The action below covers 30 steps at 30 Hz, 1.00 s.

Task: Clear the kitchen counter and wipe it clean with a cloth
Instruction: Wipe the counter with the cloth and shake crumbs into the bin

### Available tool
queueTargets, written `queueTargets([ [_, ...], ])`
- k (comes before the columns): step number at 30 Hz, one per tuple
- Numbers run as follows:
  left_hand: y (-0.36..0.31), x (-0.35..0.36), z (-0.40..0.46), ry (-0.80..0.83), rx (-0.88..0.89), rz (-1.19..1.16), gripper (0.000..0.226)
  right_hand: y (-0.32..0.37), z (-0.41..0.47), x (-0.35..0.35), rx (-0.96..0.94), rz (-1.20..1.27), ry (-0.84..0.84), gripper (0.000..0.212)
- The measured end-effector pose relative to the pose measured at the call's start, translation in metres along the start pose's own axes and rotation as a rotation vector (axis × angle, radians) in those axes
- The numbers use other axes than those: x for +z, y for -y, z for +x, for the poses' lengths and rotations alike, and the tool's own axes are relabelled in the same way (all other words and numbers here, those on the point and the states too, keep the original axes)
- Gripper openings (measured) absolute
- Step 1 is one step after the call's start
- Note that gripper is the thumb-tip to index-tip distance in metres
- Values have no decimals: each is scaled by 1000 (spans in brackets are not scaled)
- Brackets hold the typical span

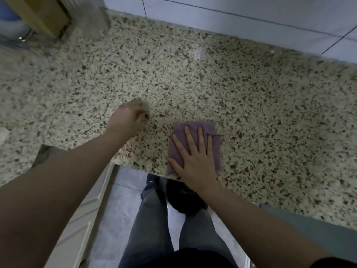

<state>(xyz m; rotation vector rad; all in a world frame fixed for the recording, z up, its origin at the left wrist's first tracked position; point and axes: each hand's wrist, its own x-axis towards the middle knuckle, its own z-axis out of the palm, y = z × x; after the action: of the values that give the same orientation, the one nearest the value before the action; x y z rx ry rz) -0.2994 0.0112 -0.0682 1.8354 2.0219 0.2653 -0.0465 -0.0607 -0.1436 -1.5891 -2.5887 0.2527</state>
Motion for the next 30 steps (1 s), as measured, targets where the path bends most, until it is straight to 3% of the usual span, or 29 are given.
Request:
queueTargets([
  [11,36,-23,92,188,379,173,42,-28,148,-10,156,-74,44,70],
  [18,61,-26,125,180,367,213,48,-87,259,-25,64,-111,114,69],
  [23,62,-20,127,149,371,237,48,-101,310,-32,114,-121,131,68],
  [27,62,-20,127,162,398,256,48,-85,304,-28,134,-94,104,66],
  [30,76,-35,132,189,431,147,44,-29,268,-9,-36,-92,37,66],
])
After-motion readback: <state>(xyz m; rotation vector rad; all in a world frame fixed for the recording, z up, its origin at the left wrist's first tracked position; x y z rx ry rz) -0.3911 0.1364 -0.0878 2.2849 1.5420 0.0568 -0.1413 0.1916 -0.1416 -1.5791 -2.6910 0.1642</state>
